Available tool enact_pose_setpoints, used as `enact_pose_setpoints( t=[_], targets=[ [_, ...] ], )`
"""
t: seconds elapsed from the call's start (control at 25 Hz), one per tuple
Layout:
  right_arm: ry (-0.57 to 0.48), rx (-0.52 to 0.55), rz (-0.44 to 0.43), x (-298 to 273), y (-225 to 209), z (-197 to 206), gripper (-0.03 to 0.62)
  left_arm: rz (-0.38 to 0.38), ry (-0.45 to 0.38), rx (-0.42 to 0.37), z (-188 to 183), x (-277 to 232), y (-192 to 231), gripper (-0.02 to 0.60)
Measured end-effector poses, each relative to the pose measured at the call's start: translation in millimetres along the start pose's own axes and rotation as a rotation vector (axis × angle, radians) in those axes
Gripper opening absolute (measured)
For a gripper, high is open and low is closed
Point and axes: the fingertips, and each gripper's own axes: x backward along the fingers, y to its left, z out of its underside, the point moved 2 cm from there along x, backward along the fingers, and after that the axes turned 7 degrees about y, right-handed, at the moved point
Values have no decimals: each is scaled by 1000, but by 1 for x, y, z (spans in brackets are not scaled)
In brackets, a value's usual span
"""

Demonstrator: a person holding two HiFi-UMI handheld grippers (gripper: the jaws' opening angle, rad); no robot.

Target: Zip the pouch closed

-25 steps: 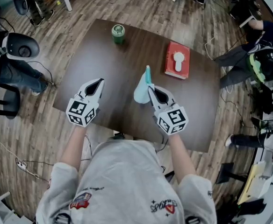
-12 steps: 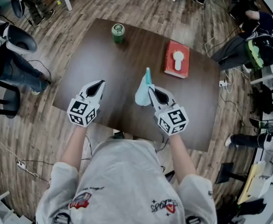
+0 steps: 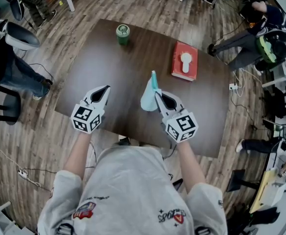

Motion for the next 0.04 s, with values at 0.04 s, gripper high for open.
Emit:
enact_pose_setpoints(
  t=[0.04],
  targets=[
    [0, 0, 0, 1, 0, 0, 14, 1, 1, 1, 0, 0, 0, 5]
  ],
)
